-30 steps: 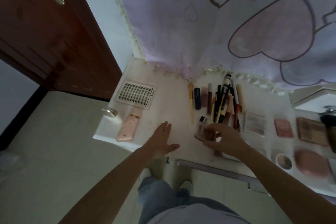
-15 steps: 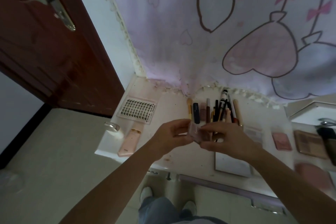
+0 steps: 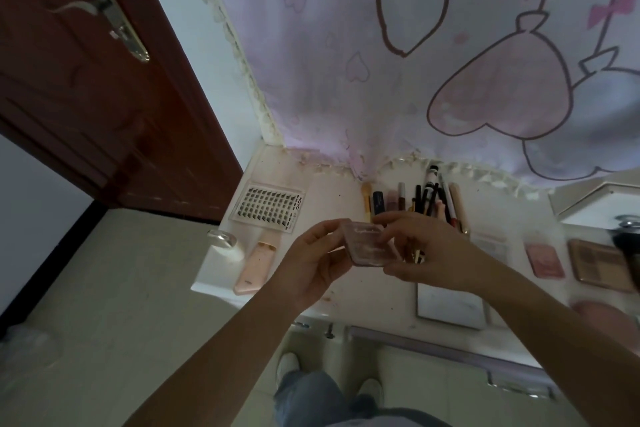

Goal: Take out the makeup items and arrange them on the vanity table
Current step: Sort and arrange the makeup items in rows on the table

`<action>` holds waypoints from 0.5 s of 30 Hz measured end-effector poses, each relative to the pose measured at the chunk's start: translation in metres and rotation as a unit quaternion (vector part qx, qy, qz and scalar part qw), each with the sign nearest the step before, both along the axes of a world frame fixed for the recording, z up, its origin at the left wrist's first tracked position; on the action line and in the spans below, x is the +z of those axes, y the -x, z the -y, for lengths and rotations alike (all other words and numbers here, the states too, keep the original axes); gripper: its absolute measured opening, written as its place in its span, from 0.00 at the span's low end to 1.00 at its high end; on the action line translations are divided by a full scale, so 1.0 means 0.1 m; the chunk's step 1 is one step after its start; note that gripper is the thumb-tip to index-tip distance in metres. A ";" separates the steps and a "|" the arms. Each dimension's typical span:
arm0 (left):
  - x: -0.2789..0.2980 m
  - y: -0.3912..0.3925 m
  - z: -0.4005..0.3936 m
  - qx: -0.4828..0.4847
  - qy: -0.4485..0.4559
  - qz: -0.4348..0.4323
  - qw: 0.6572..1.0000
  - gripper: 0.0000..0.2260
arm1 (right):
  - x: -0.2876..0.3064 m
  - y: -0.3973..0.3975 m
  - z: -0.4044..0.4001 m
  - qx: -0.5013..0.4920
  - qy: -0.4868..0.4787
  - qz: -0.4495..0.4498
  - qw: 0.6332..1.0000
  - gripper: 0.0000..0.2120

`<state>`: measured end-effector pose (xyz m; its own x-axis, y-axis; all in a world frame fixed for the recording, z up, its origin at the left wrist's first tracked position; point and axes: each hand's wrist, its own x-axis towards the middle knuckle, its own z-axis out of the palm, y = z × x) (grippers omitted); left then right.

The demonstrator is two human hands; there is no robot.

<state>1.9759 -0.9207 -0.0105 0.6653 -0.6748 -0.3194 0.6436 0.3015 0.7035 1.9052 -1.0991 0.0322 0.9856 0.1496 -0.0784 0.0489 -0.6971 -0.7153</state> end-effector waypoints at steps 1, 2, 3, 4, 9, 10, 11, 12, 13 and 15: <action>0.00 0.01 -0.01 0.009 -0.003 -0.004 1.000 0.08 | 0.00 0.00 0.00 -0.003 -0.002 -0.008 1.000 0.14; -0.01 0.01 -0.01 0.012 -0.009 -0.004 1.000 0.08 | -0.01 0.00 0.00 -0.003 -0.009 -0.019 1.000 0.13; -0.01 0.02 -0.01 0.011 -0.014 -0.004 1.000 0.07 | -0.01 0.00 0.00 -0.001 -0.016 -0.029 0.999 0.13; -0.01 0.03 -0.02 0.009 -0.020 -0.001 1.000 0.07 | 0.00 0.00 -0.01 0.002 -0.017 -0.035 0.999 0.13; 0.05 0.02 -0.07 -0.080 -0.124 0.130 0.980 0.18 | 0.01 -0.02 -0.01 -0.013 -0.010 -0.039 0.999 0.19; 0.07 0.01 -0.08 -0.095 -0.153 0.166 0.970 0.21 | 0.01 -0.03 -0.01 -0.017 -0.013 -0.042 0.999 0.19; 0.08 0.00 -0.08 -0.100 -0.172 0.190 0.961 0.23 | 0.02 -0.03 0.00 -0.020 -0.016 -0.043 0.999 0.19; 0.09 -0.01 -0.08 -0.098 -0.181 0.203 0.957 0.24 | 0.02 -0.03 0.00 -0.023 -0.020 -0.045 0.999 0.19; 0.10 -0.01 -0.08 -0.093 -0.182 0.208 0.956 0.25 | 0.02 -0.03 0.00 -0.030 -0.028 -0.047 0.998 0.19; 0.12 -0.02 -0.08 -0.085 -0.179 0.209 0.958 0.24 | 0.00 -0.03 0.00 -0.049 -0.047 -0.051 0.996 0.19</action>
<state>1.9775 -0.9132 0.0012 0.6763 -0.6814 -0.2799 0.3011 -0.0911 0.9492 1.9080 -1.0993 0.0323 0.9836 0.0654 -0.1682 -0.0912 -0.6242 -0.7759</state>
